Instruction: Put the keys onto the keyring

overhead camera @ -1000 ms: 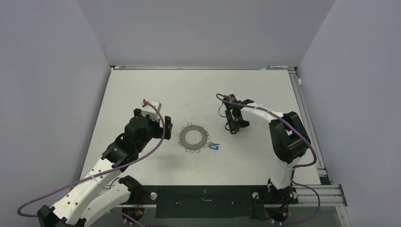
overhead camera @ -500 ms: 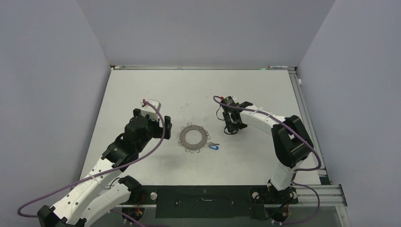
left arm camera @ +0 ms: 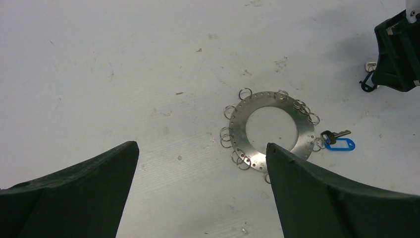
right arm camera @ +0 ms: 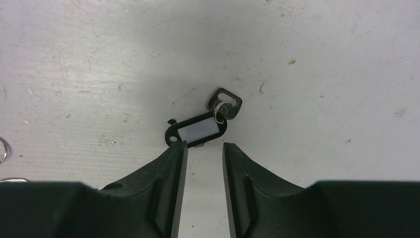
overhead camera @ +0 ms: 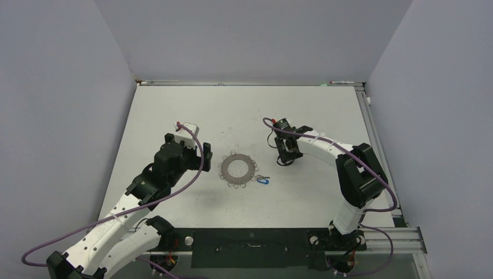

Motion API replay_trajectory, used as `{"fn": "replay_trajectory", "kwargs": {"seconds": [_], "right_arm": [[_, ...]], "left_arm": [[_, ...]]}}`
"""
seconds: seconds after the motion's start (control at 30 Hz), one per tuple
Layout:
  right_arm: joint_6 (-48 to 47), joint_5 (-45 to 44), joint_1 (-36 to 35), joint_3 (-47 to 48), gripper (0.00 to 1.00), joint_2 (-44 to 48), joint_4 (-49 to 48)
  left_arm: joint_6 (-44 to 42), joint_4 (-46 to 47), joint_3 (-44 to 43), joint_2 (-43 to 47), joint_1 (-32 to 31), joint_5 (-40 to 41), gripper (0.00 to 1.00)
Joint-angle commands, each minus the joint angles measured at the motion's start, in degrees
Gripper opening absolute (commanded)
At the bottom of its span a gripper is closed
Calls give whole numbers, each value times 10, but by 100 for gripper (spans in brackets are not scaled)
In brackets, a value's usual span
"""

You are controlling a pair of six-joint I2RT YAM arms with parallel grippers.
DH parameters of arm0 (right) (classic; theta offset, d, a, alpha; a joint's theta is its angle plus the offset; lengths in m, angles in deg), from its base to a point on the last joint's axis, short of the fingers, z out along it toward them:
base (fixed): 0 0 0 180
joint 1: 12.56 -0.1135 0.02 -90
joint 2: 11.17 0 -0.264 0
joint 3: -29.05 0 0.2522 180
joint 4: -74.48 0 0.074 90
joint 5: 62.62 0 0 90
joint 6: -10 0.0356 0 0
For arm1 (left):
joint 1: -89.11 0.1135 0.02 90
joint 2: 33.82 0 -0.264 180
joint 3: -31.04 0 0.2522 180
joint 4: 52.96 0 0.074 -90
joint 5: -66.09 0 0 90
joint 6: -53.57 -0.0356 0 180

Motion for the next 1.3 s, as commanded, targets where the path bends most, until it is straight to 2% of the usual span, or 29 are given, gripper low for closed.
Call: {"fn": "replay_trajectory", "kwargs": {"seconds": [0.0,0.3,0.4,0.47,0.53,0.57,0.67,0.73,0.9,1.27], "right_arm": [[2,2,3,11,34,-8,-26],[19,-24,15,15,31,-47,-48],[19,-32,19,16,27,-58,-55],[19,-32,26,14,27,-57,-63],[19,-31,31,16,25,-59,-65],[18,-30,31,17,25,-60,-65],[17,-30,31,18,24,-60,-66],[19,-32,31,17,24,-55,-66],[16,-37,34,22,26,-39,-64],[14,-36,51,34,27,-52,-70]], "left_arm": [[-5,21,-6,2,3,-16,100],[-5,20,-5,-5,3,-16,100],[-6,21,-5,-4,3,-14,92],[-7,25,-4,-2,3,-28,80],[-8,35,-4,1,3,-76,50],[-7,40,-5,2,3,-104,45],[-2,55,-6,4,2,-187,47],[-1,60,-5,7,1,-208,50],[-4,49,-7,2,0,-164,50],[-4,45,-9,-3,0,-166,49]]}}
